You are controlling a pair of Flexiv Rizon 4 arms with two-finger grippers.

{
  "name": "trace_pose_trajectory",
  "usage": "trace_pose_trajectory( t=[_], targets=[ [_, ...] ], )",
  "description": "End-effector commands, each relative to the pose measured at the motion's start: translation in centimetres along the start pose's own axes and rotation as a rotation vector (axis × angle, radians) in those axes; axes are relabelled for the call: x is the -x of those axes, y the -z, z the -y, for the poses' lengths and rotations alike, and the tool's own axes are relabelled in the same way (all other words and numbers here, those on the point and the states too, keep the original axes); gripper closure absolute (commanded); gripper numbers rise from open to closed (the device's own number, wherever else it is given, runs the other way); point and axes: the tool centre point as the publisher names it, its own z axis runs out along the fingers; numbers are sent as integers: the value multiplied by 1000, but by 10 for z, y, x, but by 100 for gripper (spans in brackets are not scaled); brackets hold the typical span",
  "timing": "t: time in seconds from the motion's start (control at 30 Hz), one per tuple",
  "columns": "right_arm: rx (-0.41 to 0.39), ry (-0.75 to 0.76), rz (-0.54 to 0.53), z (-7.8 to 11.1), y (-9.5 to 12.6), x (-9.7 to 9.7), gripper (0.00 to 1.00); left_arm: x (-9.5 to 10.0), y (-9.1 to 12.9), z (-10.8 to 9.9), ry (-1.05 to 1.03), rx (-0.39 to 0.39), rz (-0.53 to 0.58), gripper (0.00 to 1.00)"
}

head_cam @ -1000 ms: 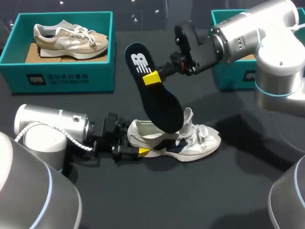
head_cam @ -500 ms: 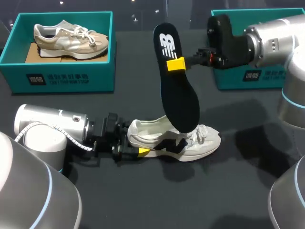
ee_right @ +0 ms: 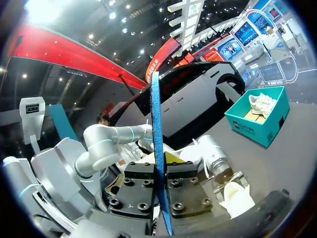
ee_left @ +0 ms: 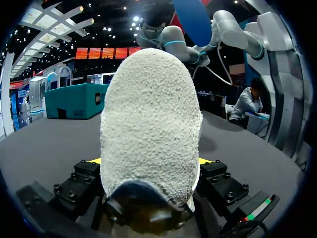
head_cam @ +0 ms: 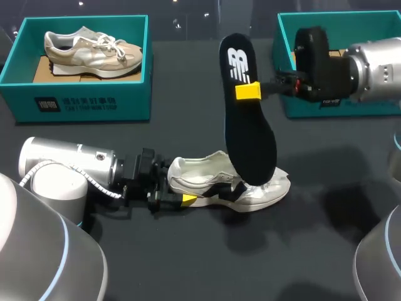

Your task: Take the shoe out of the shoebox, open the shoe tongue, remove and reinsert the insole, then place the shoe into the shoebox

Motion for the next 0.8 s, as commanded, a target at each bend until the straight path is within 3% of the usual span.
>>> trace_pose_trajectory(
  t=[0.03, 0.37, 0.53, 0.8],
  targets=[
    [51, 7, 39, 17, 23, -31, 100, 0, -1, 0, 0, 0, 1, 100],
    [51, 7, 39, 17, 23, -31, 100, 0, -1, 0, 0, 0, 1, 100],
    [78, 26, 101, 28, 32, -54, 100, 0, -1, 0, 0, 0, 1, 100],
    [108, 36, 142, 39, 40, -70, 100, 0, -1, 0, 0, 0, 1, 100]
  ],
)
